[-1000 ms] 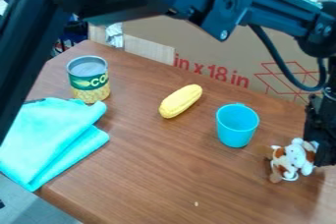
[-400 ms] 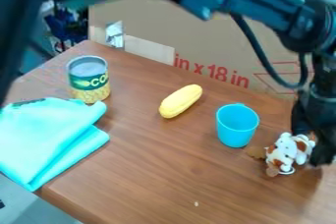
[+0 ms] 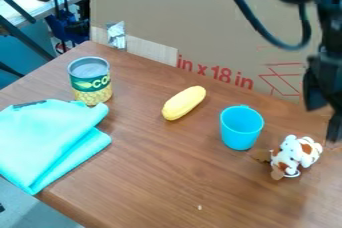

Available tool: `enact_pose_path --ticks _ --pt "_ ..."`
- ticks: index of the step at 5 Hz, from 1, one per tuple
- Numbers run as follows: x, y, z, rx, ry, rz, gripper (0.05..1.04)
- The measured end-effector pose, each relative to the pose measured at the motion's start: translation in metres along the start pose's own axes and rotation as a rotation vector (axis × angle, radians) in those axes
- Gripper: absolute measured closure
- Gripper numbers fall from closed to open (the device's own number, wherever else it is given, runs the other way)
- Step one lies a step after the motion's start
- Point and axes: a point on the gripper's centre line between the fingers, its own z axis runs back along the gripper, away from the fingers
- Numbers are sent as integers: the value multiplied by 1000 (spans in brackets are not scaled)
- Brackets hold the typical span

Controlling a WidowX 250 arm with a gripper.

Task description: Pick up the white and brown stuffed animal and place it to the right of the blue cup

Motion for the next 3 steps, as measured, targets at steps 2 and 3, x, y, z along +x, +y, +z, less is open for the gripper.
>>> enact_pose_path --ticks 2,3 --pt "-54 -58 10 -182 370 205 78" --pt "-85 -98 26 -146 448 260 78"
